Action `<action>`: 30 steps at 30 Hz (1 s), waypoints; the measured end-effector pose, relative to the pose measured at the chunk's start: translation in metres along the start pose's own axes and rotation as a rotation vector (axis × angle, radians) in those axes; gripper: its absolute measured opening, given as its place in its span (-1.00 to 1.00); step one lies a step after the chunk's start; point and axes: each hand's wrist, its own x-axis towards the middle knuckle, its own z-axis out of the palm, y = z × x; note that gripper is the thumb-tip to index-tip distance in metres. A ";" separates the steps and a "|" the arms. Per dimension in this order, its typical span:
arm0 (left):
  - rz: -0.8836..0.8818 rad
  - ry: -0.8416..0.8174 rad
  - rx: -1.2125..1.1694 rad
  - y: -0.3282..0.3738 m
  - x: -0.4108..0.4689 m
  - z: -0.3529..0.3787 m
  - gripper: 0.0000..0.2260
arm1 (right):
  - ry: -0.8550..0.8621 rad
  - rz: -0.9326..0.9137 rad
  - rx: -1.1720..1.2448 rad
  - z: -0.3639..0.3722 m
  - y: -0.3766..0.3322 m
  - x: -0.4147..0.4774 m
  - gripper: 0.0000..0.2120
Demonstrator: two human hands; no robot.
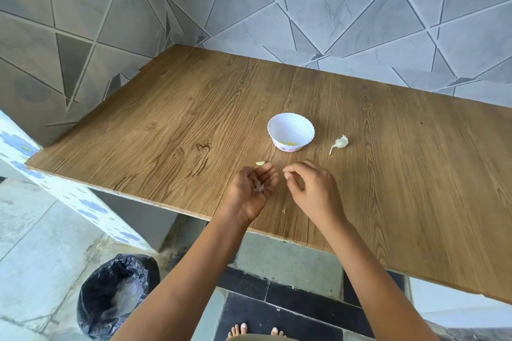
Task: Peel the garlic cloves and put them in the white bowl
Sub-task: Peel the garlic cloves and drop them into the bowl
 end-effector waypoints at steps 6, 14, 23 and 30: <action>0.005 0.006 -0.039 0.011 0.000 -0.011 -0.58 | -0.353 0.162 0.021 -0.006 0.014 -0.014 -0.92; -0.010 0.006 -0.027 0.008 0.000 -0.015 -0.58 | -0.522 0.282 -0.012 0.006 0.006 -0.022 -0.95; -0.024 0.042 -0.029 0.003 -0.004 -0.021 -0.59 | -0.313 0.235 0.165 0.013 -0.015 -0.003 -0.92; -0.013 0.034 -0.042 0.010 -0.006 -0.026 -0.59 | -0.501 0.318 0.044 0.008 0.002 -0.011 -0.85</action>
